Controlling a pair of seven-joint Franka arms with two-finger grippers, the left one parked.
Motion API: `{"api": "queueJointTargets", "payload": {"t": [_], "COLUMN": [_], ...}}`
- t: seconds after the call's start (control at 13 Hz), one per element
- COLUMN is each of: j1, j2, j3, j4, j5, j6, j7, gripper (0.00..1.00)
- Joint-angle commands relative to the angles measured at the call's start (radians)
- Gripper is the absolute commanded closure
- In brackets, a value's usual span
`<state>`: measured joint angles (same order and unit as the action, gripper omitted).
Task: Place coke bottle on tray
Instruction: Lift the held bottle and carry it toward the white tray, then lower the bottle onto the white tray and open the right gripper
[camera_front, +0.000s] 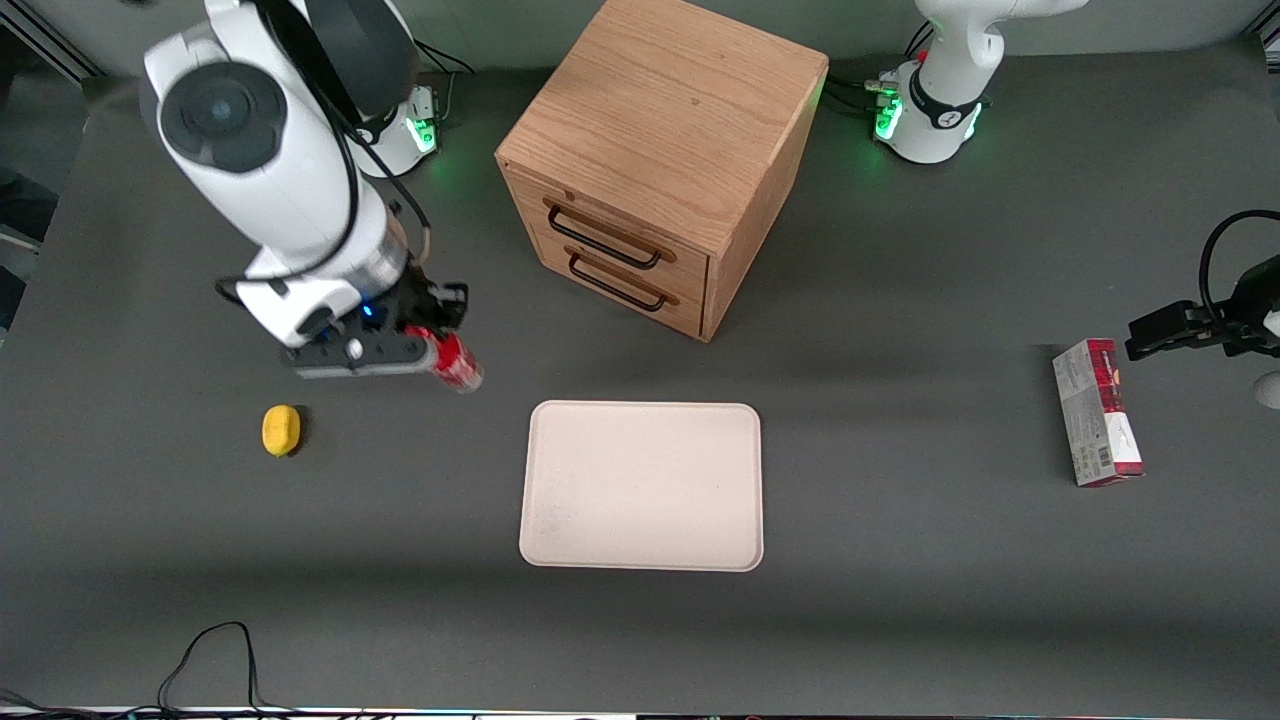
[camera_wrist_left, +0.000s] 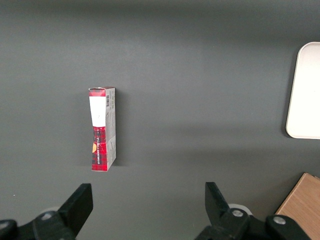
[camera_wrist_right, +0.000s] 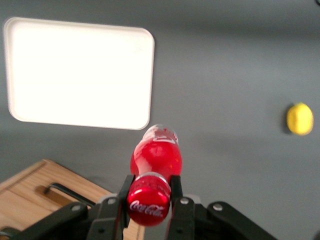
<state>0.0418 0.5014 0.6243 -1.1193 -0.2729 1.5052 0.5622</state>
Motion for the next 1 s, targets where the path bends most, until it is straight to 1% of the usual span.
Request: {"api": "queueJointTargets", "payload": {"t": [0.0, 0.08, 0.15, 0.23, 0.46, 0.62, 0.77, 0.92], "j1": [0.021, 0.035, 0.044, 0.047, 0.05, 0.053, 0.058, 0.058], "j2": [0.201, 0.232, 0.264, 0.3, 0.399, 0.442, 0.476, 0.506], "j3": [0.051, 0.048, 0.045, 0.051, 0.052, 0.049, 0.048, 0.046], "j4": [0.223, 0.222, 0.222, 0.222, 0.222, 0.214, 0.213, 0.211], "j5": [-0.054, -0.058, -0.096, -0.153, -0.248, -0.265, -0.302, -0.305], "j6": [0.033, 0.096, 0.146, 0.191, 0.266, 0.314, 0.345, 0.394], "j7": [0.025, 0.027, 0.025, 0.025, 0.012, 0.012, 0.01, 0.012], "gripper": [1.0, 1.0, 1.0, 1.0, 1.0, 1.0, 1.0, 1.0]}}
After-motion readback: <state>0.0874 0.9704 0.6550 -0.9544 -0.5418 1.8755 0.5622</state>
